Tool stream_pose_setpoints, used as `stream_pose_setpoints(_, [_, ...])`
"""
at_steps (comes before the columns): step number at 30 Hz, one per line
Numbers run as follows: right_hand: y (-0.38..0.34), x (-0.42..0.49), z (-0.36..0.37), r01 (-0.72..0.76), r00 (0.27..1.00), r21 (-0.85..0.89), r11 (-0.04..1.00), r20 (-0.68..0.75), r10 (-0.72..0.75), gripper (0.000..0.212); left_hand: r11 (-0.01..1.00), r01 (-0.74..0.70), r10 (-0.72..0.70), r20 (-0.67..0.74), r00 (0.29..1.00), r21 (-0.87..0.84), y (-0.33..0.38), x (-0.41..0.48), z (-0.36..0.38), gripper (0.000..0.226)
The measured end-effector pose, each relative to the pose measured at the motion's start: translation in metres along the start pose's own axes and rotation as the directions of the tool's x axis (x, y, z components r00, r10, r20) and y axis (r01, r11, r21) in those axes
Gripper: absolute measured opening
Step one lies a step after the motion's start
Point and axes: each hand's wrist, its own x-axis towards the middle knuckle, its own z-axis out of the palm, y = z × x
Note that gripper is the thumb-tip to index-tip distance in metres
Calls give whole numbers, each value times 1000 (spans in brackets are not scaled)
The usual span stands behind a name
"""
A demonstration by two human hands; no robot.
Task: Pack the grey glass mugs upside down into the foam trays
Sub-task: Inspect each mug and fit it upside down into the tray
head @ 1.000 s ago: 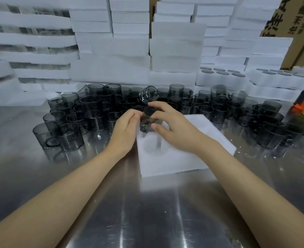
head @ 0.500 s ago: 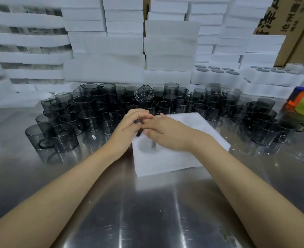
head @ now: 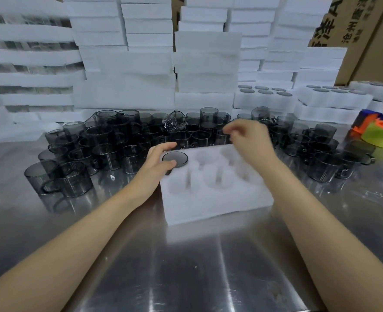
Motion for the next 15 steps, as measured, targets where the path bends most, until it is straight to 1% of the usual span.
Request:
stream_pose_setpoints(2, [26, 6, -16, -147, 978, 91, 985, -136, 159, 35, 999, 18, -18, -2, 1000, -28, 0, 2, 0, 41])
stream_pose_setpoints(3, [40, 6, -22, -183, 963, 52, 982, -191, 190, 34, 998, 28, -28, -3, 1000, -48, 0, 2, 0, 43])
stream_pose_setpoints(4, [54, 6, -26, -206, 957, -40, 978, -216, 193, 31, 996, 42, -43, -2, 999, -82, 0, 3, -1, 44])
stream_pose_setpoints(5, [66, 5, -28, -219, 960, -123, 968, -204, 191, 28, 990, 62, -62, 3, 998, -124, 0, 4, -1, 45])
stream_pose_setpoints(6, [76, 5, -28, -227, 966, -168, 959, -166, 199, 24, 983, 82, -81, 12, 997, -165, 0, 4, -1, 46])
stream_pose_setpoints(8, [87, 4, -22, -246, 969, -178, 953, -65, 238, 20, 974, 95, -92, 23, 995, -207, -1, 4, -2, 41])
stream_pose_setpoints(10, [91, 4, -16, -239, 970, -212, 947, -6, 244, 24, 980, 81, -80, 11, 997, -181, -1, 3, -2, 33])
stream_pose_setpoints(11, [91, 4, -14, -227, 973, -227, 947, -4, 232, 26, 988, 60, -61, -2, 998, -144, -1, 3, -2, 30])
stream_pose_setpoints(14, [90, 0, -9, -184, 983, -152, 971, -23, 183, 29, 997, -3, 1, -30, 1000, -77, 0, 5, -1, 38])
stream_pose_setpoints(15, [90, 0, -8, -166, 986, -145, 975, -3, 167, 31, 997, 0, -3, -39, 999, -75, 0, 5, -1, 35])
